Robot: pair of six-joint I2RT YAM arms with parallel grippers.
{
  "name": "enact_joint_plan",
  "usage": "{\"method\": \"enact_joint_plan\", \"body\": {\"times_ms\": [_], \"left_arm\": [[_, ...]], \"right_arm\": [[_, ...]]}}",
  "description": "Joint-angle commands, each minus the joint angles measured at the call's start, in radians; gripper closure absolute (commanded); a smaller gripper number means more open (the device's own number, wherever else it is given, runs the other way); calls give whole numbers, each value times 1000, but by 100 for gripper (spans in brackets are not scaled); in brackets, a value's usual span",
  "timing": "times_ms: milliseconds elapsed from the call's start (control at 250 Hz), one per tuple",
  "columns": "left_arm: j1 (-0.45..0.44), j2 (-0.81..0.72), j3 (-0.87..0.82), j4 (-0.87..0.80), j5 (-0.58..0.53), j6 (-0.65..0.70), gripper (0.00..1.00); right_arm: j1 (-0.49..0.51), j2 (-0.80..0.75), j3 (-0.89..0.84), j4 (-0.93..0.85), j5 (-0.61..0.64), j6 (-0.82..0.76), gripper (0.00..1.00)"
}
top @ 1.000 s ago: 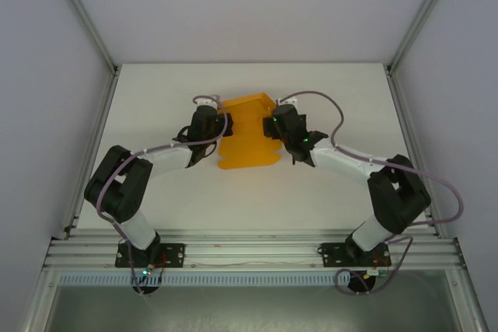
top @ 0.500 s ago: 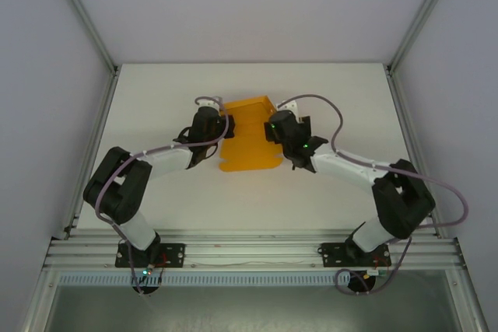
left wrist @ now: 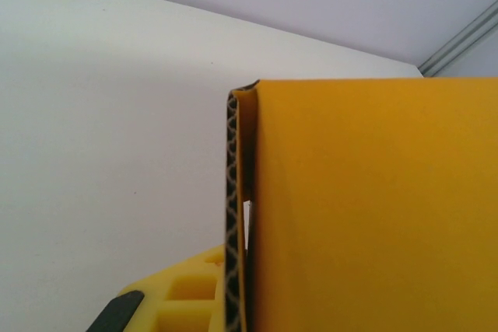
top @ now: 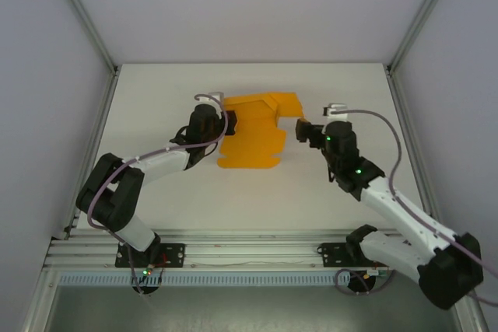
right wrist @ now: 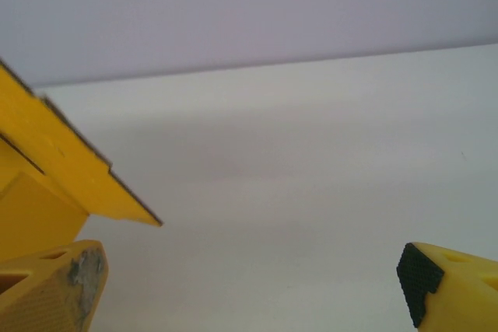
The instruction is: Assemble paper box
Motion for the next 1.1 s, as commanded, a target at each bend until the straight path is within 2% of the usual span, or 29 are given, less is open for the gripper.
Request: {"method": "enact_joint_plan", "body": {"times_ms": [0, 80, 132, 264, 452, 484, 552, 676, 847, 1099], "left_arm": [[1, -15, 9, 0, 39, 41, 100], [2, -3, 25, -30, 46, 52, 100], [2, 4, 38, -49, 61, 61, 100], [2, 16, 49, -65, 94, 75, 100], [1, 6, 45, -87, 105, 86, 100], [2, 4, 43, -87, 105, 87, 100], [2, 1, 45, -95, 109, 88, 100], [1, -1, 45, -96, 104, 90, 100], [1, 1, 51, -96, 113, 90, 100], [1, 1, 61, -110, 120, 96, 100]], "right_arm": [[-76, -70, 2, -4, -174, 36, 4], [-123, -66, 25, -25, -385, -21, 5], [-127, -38, 53, -47, -462, -68, 6], [-129, 77, 157, -103, -510, -139, 11], [-132, 255, 293, -188, -550, -195, 23], [-132, 276, 309, -197, -556, -197, 29], [-132, 312, 335, -218, -565, -201, 51], [-132, 336, 352, -237, -545, -201, 72], [-132, 355, 351, -249, -590, -211, 72], [-133, 383, 359, -250, -585, -237, 71]]}}
